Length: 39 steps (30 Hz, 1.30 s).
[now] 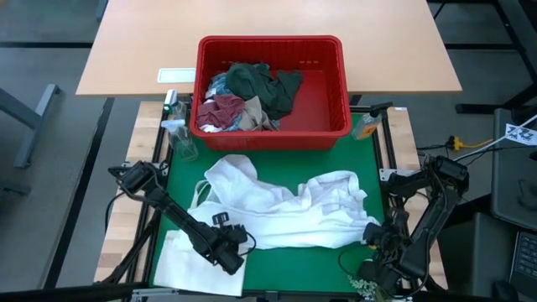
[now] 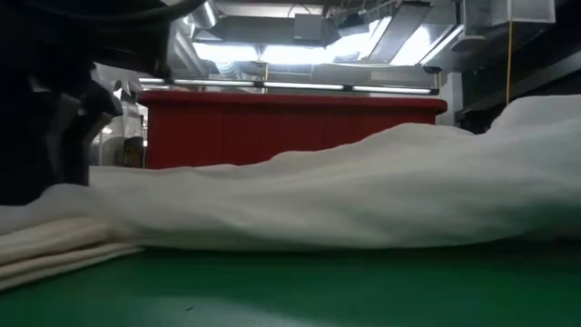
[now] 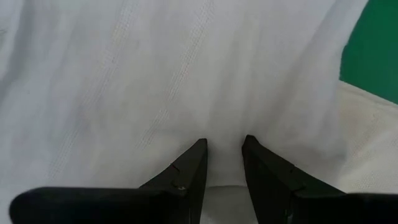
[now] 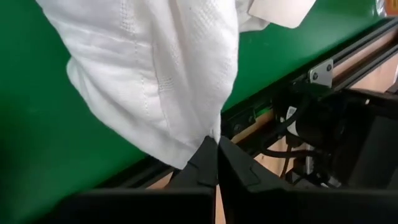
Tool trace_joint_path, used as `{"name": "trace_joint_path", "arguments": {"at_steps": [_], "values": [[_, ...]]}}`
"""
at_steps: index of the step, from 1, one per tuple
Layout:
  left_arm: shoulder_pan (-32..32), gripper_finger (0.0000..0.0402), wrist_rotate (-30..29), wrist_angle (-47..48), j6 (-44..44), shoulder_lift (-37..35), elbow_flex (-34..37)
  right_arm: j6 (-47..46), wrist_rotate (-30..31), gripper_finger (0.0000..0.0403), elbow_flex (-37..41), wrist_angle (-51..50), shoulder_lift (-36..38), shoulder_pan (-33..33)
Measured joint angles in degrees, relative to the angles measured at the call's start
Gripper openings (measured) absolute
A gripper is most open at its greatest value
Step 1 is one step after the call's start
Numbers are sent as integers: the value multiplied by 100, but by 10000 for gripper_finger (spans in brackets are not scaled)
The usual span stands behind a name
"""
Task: Fold Laundry from Bin
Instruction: Fold the white polo shirt
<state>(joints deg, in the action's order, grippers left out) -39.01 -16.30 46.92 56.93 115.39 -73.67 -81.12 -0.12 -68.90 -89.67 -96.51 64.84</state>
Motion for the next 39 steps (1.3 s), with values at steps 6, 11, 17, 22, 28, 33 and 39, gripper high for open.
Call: {"name": "trace_joint_path", "arguments": {"at_steps": [6,11,17,22,28,33,39], "values": [[-65,101,-12,66,2,2,-13,79,355,9,0,7,0,2],[-60,101,-82,70,2,9,-31,80,310,24,0,4,0,2],[-60,101,-102,60,2,11,-31,76,152,69,0,0,0,2],[-60,102,-124,46,4,11,-31,81,-139,148,0,-50,0,-102],[-58,102,-139,39,107,11,-31,527,-1523,205,0,-40,0,-340],[-60,102,-187,21,149,11,-31,1065,-1198,210,0,73,39,-101],[-60,102,-207,6,151,13,-31,1028,-497,197,1,1317,399,340]]}}
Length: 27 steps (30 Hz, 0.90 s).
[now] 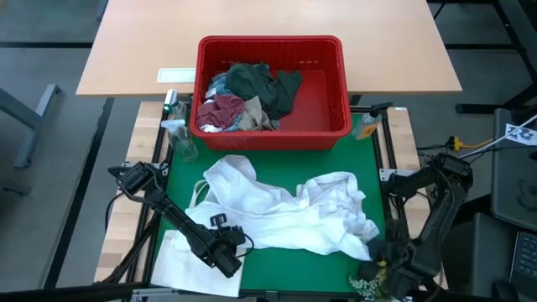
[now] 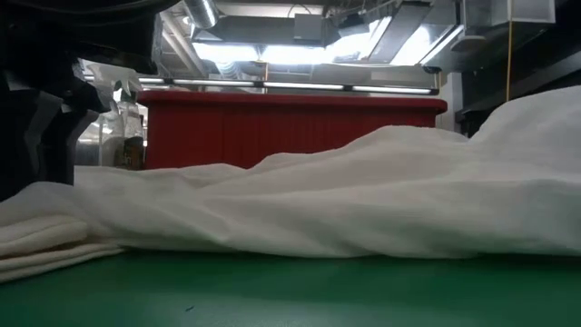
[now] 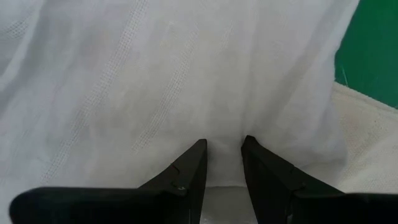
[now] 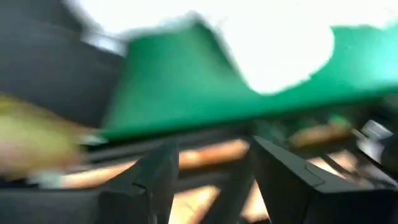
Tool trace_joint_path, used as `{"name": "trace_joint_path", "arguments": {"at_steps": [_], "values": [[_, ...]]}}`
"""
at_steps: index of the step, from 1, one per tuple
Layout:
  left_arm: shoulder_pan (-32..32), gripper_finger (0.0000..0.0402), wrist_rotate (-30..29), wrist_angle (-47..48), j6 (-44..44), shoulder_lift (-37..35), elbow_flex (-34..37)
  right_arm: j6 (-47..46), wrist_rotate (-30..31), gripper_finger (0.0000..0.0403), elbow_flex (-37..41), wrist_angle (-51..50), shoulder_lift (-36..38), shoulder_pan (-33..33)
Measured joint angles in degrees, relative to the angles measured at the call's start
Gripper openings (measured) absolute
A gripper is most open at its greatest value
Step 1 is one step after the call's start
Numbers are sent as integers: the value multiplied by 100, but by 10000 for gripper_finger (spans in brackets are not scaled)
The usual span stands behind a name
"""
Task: Fold Laundry from Bin
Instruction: Fold the white polo shirt
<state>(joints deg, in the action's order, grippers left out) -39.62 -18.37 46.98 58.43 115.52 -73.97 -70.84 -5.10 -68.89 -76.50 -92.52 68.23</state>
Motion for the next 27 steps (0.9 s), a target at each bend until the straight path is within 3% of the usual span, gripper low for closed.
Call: {"name": "trace_joint_path", "arguments": {"at_steps": [3,8,17,27], "values": [[0,102,-12,-9,0,-2,0,-265,569,193,-1,382,275,165],[7,102,-54,-22,-4,-2,-2,-597,1397,193,52,188,411,312],[9,102,-59,-31,-2,-2,-2,-387,1304,193,939,1518,416,303],[11,102,-63,-64,-2,-2,-4,-168,1352,193,1063,1630,418,299]]}}
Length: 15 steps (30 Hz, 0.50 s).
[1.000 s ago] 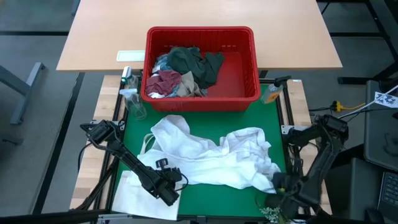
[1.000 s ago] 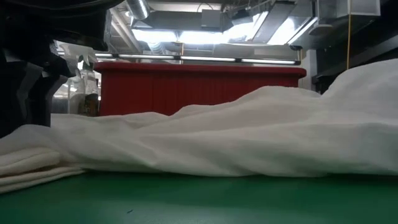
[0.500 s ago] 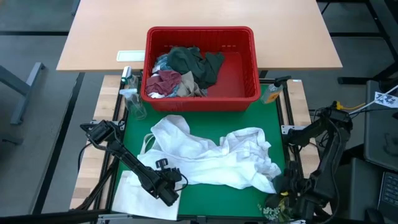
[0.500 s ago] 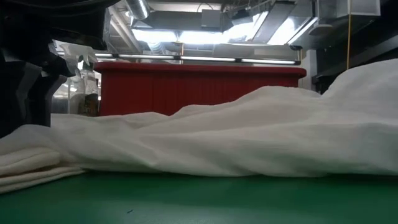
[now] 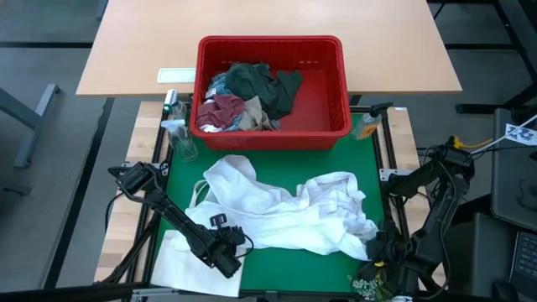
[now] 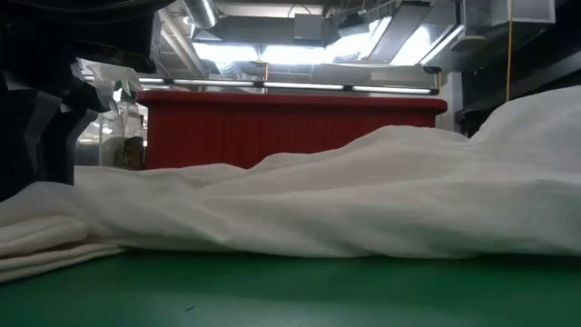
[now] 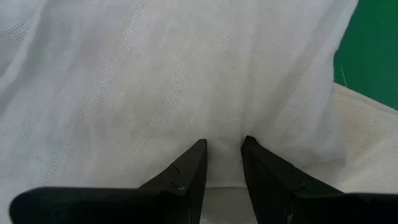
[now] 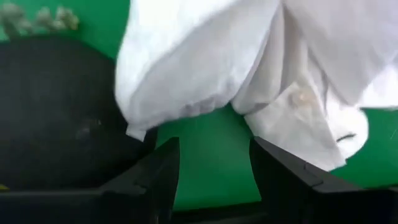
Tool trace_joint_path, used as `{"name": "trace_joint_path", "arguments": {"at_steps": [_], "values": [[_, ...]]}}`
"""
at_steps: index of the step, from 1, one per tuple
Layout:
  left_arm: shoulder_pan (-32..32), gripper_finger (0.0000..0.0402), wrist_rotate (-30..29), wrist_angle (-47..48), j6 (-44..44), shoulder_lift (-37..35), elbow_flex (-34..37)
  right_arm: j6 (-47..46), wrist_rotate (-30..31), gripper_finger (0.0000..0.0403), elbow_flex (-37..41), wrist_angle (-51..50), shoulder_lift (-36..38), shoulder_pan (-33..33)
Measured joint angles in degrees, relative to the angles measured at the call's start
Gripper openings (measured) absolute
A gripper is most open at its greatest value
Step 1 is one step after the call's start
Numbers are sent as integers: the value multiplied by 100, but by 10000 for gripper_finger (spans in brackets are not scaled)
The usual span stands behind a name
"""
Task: Fold Laundry from Bin
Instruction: Fold the white polo shirt
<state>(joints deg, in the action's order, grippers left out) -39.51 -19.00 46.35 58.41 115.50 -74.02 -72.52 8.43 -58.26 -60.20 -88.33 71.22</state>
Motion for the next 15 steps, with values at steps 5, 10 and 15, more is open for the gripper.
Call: {"name": "trace_joint_path", "arguments": {"at_steps": [5,10,15], "values": [[0,102,0,-9,4,0,0,55,-366,193,0,-336,105,0],[0,102,-2,-11,10,0,0,-235,-505,193,-143,-585,406,0],[0,102,-4,-11,11,0,0,-375,-322,193,-457,-573,649,0]]}}
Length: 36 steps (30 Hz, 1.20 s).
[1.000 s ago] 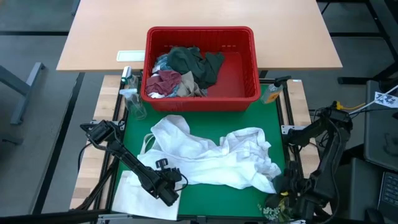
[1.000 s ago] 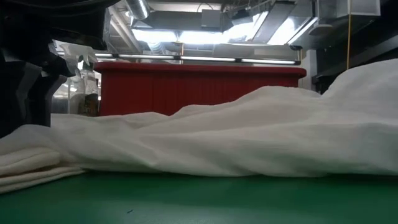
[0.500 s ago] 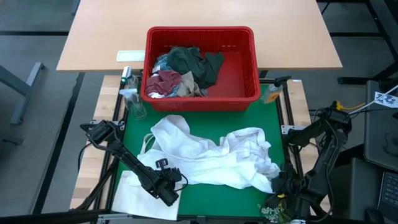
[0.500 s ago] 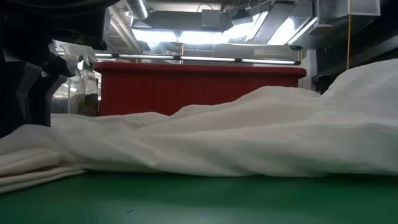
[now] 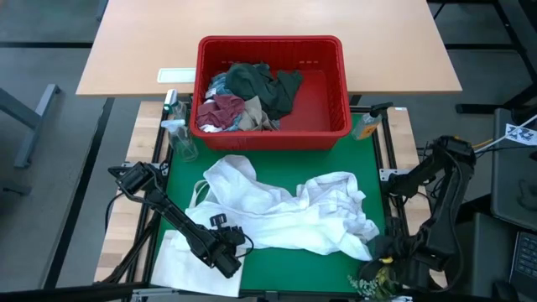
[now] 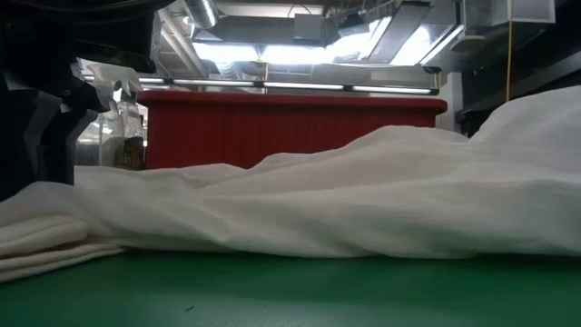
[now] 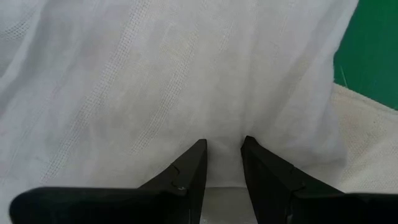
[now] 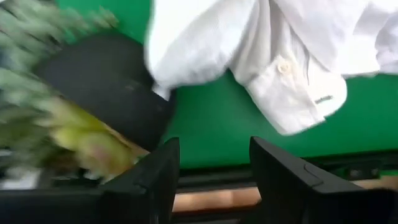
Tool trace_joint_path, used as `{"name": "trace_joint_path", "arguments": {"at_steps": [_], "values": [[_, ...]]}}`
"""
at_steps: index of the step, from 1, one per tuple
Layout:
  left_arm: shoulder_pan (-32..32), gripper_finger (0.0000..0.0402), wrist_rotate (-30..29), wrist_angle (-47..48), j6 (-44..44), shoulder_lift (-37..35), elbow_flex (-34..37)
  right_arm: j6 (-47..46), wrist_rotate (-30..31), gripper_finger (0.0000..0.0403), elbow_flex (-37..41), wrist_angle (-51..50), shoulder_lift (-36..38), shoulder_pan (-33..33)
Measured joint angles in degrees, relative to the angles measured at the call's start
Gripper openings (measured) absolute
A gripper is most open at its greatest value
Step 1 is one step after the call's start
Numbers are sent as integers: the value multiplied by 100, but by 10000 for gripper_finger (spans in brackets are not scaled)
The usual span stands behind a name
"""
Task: Fold Laundry from Bin
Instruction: Fold the white polo shirt
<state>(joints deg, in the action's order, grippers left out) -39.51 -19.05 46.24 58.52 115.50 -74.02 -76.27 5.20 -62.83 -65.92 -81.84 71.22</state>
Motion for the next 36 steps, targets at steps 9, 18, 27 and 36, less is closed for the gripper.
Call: {"name": "trace_joint_path", "arguments": {"at_steps": [9,18,27,36], "values": [[0,102,-54,-4,2,0,0,-328,269,193,-96,531,-36,0],[-2,102,-99,-7,137,2,0,-629,627,193,-96,591,-193,0],[-2,102,-116,-9,149,2,0,-748,772,193,-96,604,-592,0],[-2,102,-123,-10,151,2,0,-1042,942,193,-98,435,-831,-4]]}}
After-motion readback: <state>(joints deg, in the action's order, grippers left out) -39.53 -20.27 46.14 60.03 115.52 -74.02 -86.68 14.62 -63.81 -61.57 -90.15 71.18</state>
